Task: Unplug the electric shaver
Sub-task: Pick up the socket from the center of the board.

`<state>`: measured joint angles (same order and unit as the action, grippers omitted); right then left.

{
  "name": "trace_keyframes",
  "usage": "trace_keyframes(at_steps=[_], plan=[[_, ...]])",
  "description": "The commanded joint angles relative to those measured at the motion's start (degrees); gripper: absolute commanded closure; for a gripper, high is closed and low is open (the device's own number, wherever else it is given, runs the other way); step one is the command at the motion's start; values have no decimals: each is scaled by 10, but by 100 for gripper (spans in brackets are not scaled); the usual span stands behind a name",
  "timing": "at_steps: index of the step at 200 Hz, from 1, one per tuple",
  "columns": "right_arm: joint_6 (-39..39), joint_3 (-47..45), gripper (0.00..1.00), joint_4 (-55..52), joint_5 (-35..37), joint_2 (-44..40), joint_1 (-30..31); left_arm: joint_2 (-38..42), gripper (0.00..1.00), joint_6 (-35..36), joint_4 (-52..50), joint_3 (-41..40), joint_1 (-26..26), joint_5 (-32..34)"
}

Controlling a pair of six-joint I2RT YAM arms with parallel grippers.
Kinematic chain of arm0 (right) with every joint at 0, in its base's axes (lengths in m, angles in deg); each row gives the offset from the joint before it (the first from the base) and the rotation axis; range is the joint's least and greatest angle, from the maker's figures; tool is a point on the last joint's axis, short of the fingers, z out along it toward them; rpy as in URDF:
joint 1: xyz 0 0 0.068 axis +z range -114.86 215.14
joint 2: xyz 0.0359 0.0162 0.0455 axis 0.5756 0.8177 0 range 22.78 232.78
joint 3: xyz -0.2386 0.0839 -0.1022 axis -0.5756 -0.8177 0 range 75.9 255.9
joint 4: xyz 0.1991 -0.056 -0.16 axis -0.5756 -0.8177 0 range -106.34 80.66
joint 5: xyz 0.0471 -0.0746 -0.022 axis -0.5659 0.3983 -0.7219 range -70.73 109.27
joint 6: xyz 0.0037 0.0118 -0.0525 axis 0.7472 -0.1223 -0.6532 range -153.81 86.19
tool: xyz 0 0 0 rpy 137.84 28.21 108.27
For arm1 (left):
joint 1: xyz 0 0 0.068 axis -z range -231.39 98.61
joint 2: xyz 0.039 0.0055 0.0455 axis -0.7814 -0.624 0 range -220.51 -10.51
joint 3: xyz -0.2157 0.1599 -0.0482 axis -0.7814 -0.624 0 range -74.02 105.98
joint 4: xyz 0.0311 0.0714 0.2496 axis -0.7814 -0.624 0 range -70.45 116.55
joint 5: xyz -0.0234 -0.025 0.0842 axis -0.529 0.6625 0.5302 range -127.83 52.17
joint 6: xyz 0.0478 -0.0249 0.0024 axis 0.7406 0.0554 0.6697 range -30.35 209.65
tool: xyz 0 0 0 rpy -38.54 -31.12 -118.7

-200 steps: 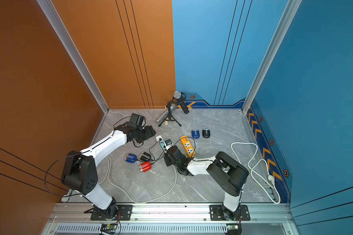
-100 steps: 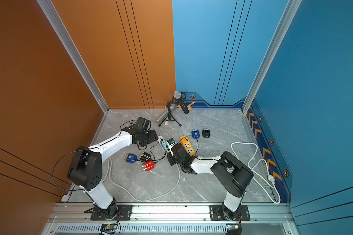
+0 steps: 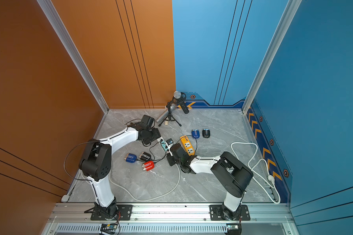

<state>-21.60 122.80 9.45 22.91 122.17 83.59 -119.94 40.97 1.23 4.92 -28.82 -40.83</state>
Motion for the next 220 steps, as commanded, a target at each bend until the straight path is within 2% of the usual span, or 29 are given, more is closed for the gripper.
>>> trace_keyframes(at_steps=[1, 85, 163, 204, 220], plan=[[2, 12, 65, -38, 16, -5, 10, -22, 28, -22, -14, 16, -1, 2], [2, 15, 65, -36, 54, -1, 28, -58, 27, -117, -55, 67, 3, 9], [-9, 17, 65, -15, 52, 10, 30, -125, 27, -140, -128, 158, 16, -5], [-16, 10, 65, 9, 43, 16, 27, -177, 26, -119, -232, 260, 20, 29], [-17, 8, 65, 20, 40, 17, 26, -202, 27, -120, -257, 295, 20, 23]])
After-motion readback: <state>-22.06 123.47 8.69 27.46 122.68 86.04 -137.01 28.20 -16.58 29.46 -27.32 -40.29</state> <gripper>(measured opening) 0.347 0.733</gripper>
